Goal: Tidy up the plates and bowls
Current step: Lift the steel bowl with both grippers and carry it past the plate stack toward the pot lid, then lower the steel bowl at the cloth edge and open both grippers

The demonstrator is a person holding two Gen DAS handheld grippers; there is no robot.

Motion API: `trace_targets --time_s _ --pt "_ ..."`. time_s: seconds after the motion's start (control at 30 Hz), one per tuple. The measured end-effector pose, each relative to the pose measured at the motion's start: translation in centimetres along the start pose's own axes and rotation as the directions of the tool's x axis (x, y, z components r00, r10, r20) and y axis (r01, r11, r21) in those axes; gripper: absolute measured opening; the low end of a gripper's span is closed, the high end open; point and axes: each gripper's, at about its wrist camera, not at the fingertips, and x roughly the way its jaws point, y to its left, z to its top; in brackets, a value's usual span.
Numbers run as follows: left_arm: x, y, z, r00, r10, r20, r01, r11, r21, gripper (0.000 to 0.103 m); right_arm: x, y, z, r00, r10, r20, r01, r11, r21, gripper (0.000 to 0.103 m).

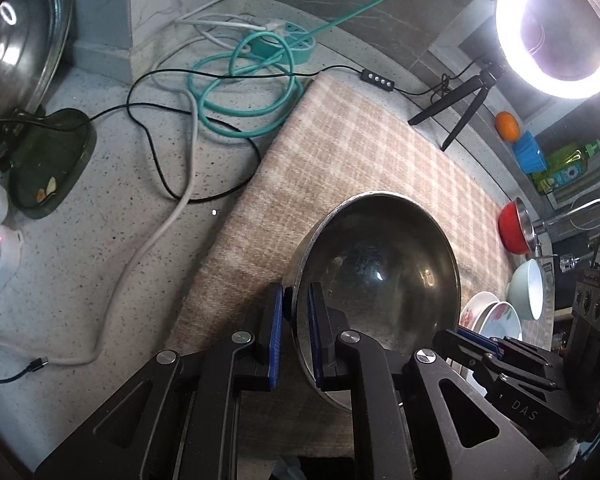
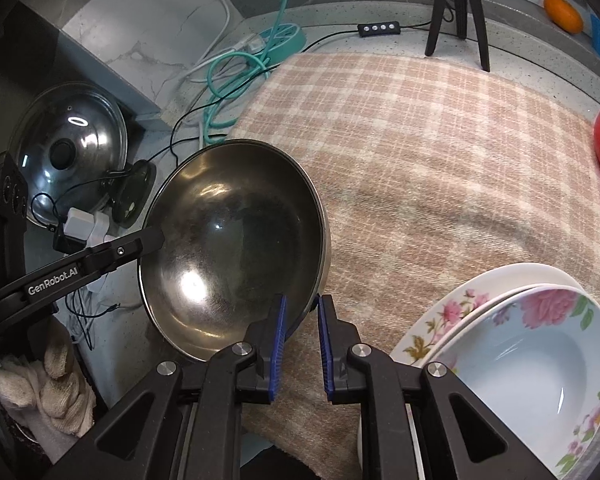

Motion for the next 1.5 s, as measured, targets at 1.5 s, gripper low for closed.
trace_targets --time_s 1.5 --pt "-4.0 -4.0 -0.6 0.994 0.019 0.107 -0.023 0.999 0.033 0.011 -6.3 0.0 -2.3 0.969 -0.145 0.202 0.165 0.983 -0.086 0.016"
